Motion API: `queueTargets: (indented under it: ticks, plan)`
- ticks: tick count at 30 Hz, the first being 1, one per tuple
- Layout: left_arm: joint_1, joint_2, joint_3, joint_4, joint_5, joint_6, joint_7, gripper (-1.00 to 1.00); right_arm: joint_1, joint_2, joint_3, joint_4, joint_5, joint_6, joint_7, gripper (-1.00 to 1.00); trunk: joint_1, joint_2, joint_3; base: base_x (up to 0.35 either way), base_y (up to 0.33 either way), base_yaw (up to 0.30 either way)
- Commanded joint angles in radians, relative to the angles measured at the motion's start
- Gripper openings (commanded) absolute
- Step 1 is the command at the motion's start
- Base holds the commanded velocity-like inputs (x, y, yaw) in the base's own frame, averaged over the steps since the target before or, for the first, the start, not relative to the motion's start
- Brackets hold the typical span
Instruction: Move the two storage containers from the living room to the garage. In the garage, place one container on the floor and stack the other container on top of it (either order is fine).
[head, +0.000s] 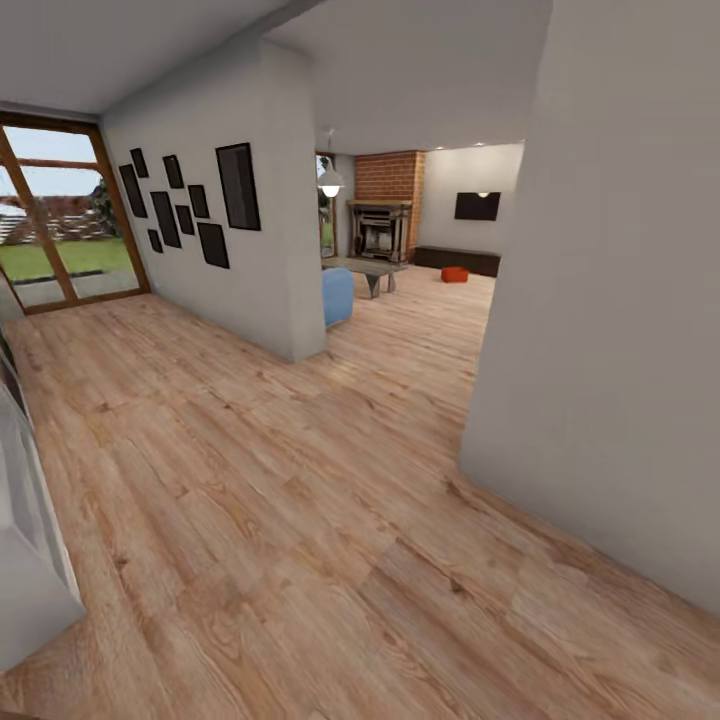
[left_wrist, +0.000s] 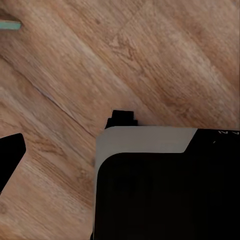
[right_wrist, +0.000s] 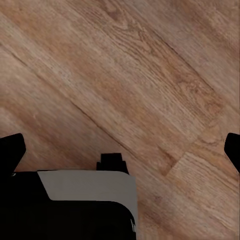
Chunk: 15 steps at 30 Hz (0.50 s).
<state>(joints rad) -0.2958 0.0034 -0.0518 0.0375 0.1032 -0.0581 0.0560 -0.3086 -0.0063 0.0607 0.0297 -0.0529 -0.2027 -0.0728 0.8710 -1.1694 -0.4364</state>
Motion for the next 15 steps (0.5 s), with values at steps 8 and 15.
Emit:
queueTargets:
  ticks: [8,15]
  plan:
    - [-0.002,0.000,-0.005,0.004,0.010,-0.006,0.001,1.00,-0.001,0.000,0.006,0.003,-0.005,-0.006,-0.001,1.00,0.001,-0.001,-0.001,0.338,0.000,0.040]
    - [-0.002,0.000,-0.005,0.004,0.010,-0.006,0.001,1.00,-0.001,-0.001,0.005,0.003,-0.005,-0.006,-0.001,1.00,0.001,-0.001,-0.001,0.339,0.000,0.002]
